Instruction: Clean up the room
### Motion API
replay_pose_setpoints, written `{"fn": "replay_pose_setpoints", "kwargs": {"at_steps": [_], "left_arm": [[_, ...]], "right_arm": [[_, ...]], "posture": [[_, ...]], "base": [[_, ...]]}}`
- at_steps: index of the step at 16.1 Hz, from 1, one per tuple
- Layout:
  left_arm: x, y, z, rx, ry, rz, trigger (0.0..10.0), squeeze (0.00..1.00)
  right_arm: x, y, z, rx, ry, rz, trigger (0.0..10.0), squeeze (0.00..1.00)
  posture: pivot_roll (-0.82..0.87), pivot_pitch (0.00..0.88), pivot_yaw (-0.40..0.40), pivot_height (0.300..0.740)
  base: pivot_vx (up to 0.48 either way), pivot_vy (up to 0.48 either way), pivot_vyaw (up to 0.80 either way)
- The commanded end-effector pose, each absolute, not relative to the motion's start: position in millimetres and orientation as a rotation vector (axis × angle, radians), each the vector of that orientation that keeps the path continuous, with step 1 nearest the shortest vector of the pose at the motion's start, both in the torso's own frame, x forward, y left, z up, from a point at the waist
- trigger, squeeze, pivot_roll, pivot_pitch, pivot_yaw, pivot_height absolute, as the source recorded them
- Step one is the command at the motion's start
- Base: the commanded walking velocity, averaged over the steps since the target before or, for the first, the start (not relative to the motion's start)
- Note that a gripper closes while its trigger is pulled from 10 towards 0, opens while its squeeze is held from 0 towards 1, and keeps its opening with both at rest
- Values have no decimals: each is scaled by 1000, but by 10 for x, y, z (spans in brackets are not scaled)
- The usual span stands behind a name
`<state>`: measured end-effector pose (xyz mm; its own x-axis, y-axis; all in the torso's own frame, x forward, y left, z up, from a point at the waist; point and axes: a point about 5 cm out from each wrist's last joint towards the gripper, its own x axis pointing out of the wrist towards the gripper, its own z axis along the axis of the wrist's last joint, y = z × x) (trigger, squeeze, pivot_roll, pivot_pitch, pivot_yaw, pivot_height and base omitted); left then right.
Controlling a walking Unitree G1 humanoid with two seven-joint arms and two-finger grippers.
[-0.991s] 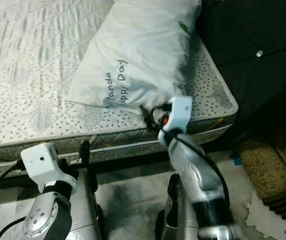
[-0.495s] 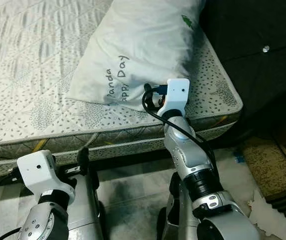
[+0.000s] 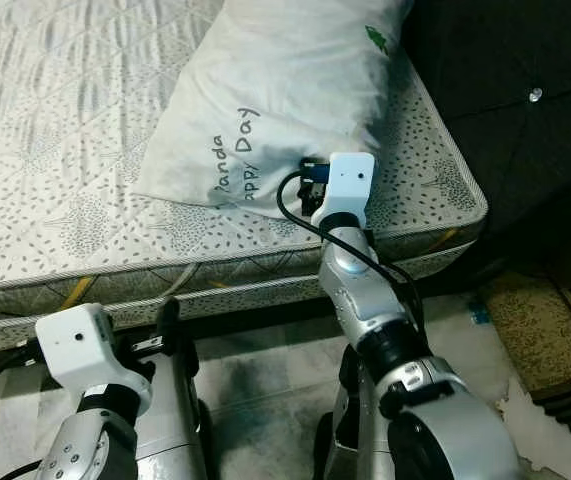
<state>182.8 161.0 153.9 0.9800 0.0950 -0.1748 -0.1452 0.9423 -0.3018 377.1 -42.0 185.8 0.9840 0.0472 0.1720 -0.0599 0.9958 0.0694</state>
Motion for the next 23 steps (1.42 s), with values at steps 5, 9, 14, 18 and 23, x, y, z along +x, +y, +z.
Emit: {"fn": "replay_pose_setpoints", "kwargs": {"at_steps": [5, 9, 14, 18, 23], "left_arm": [[1823, 1621, 1576, -328, 154, 139, 10000, 0], [1836, 1611, 1582, -332, 148, 139, 10000, 0], [1847, 1601, 1592, -340, 142, 138, 10000, 0], [1854, 1590, 1592, -343, 139, 135, 10000, 0], [1870, 1580, 1582, -350, 135, 139, 10000, 0]], "right_arm": [[3684, 44, 1983, 201, -198, 160, 0, 0], [3689, 42, 1955, 226, -189, 169, 0, 0], [3709, 23, 1900, 220, -164, 190, 0, 0], [3723, -10, 1844, 232, -136, 203, 0, 0], [3795, -192, 1778, 188, -110, 208, 0, 0]], "posture": [[151, 320, -86, 525], [149, 316, -89, 525], [148, 319, -96, 525], [148, 316, -100, 525], [143, 311, -110, 525]], "base": [[0, 0, 0], [0, 0, 0], [0, 0, 0], [0, 0, 0], [0, 0, 0]]}}
